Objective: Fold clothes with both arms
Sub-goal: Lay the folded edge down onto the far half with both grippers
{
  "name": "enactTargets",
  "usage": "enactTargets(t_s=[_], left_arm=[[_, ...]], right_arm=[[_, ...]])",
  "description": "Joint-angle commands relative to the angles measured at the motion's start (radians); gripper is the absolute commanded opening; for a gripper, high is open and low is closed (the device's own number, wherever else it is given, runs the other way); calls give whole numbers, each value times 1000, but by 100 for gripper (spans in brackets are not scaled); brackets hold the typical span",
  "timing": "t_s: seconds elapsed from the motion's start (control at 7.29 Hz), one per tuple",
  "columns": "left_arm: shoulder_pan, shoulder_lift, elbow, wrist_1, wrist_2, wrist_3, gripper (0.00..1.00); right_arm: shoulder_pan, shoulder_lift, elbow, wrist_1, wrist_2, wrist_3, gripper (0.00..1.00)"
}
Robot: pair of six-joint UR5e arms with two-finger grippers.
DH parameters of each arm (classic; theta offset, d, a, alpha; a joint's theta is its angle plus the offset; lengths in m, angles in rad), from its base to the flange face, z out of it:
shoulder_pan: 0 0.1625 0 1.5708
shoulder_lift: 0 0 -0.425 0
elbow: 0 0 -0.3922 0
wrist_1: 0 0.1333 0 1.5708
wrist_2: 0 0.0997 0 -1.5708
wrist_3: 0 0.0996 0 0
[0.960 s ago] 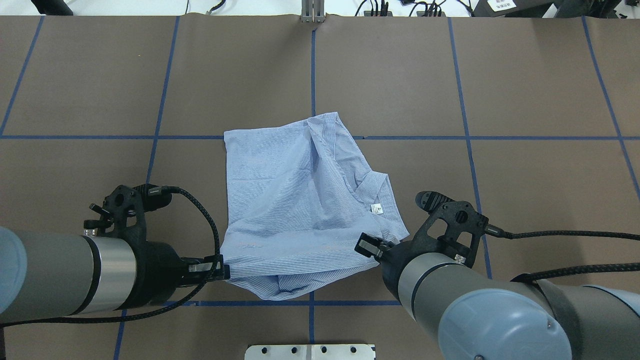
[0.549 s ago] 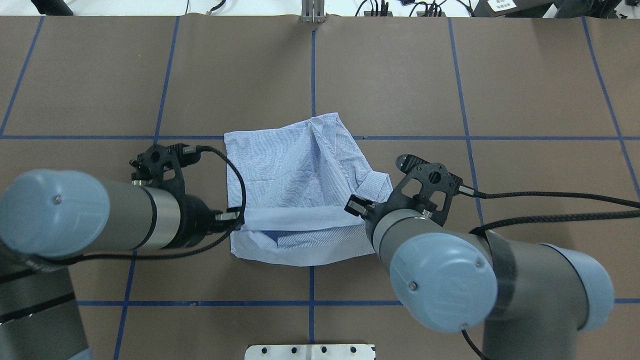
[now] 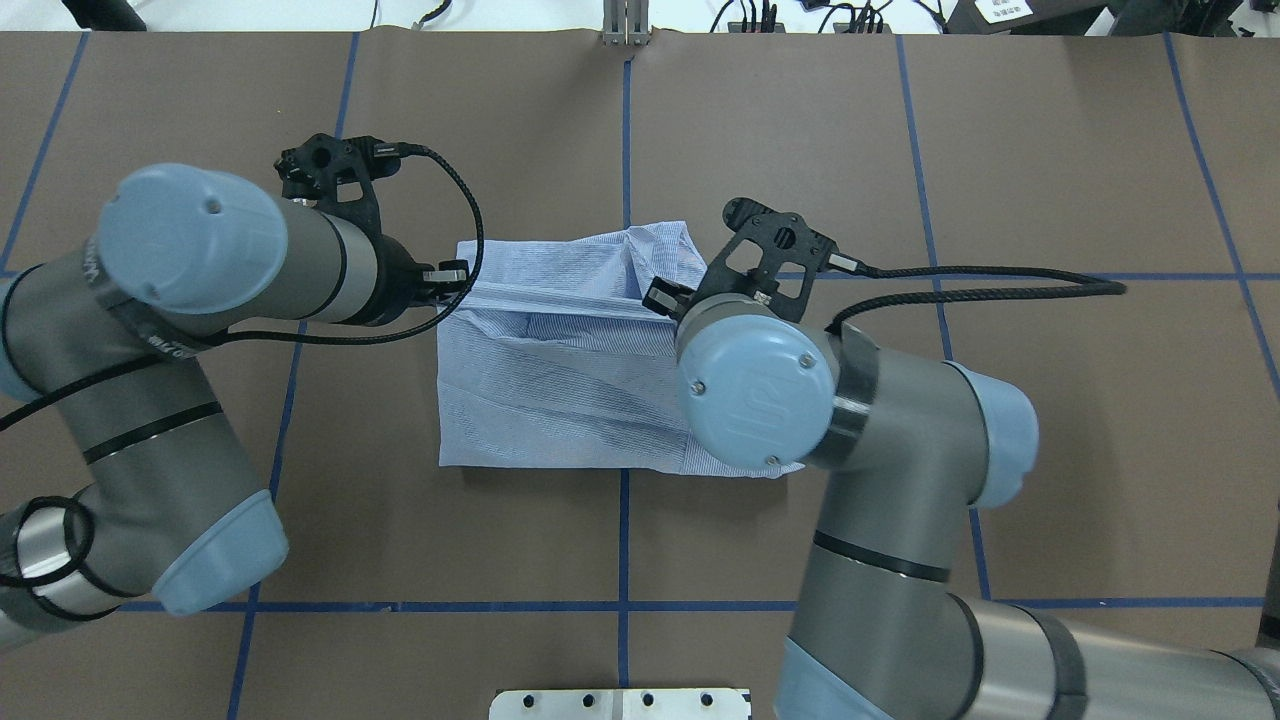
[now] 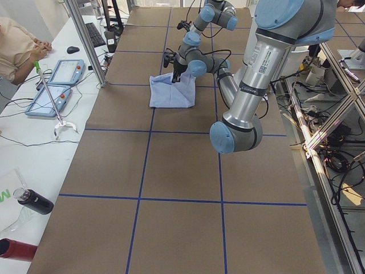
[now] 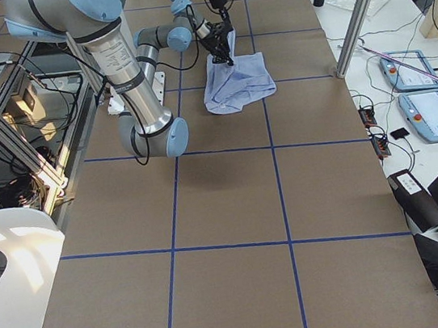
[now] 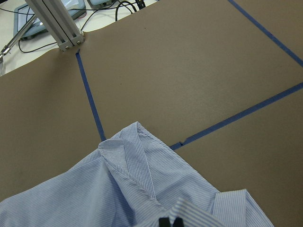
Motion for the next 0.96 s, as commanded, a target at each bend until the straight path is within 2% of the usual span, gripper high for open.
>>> enactTargets(t_s=[0.0,0.14,0.27,0.69,0.82], left_arm=[[-10,-62,208,-134,30,14,0],[-10,-90,297,-200,47,14,0],[-10,-126,380,-233,66,15,0],[-13,-140,542,-389,73,61,0],[-13,-140,570,-409,73,63,0]], right_arm=[[55,111,-279,153,23,-17,0],[78,152,-406,233,44,-31,0],[90,171,-482,279,50,-34,0],[98,171,-596,365,55,-37,0],[98,171,-596,365,55,-42,0]])
